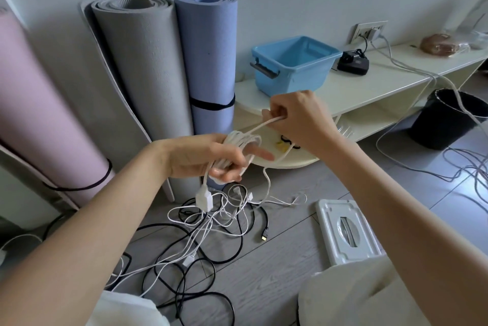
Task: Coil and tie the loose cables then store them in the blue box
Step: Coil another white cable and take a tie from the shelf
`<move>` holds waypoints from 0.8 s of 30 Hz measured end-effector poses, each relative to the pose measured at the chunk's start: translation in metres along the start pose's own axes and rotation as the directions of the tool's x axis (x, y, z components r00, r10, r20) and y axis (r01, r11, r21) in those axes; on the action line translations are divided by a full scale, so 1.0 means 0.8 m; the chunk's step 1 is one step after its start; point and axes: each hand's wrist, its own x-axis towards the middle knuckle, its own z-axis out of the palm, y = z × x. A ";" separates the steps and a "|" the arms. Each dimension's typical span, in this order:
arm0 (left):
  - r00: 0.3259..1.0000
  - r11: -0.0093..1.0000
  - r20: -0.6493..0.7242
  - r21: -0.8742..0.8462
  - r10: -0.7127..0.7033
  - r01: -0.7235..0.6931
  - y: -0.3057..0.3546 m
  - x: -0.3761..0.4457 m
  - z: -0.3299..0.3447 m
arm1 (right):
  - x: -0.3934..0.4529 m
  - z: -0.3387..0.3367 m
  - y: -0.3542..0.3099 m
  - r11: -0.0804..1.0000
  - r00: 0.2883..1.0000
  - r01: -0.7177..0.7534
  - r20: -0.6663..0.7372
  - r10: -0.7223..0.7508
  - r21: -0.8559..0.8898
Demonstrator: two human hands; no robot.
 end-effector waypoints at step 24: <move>0.466 0.248 -0.845 -0.408 0.262 -0.879 0.016 -0.009 -0.056 | -0.004 0.048 0.029 0.420 0.724 -0.580 0.207 0.658 0.698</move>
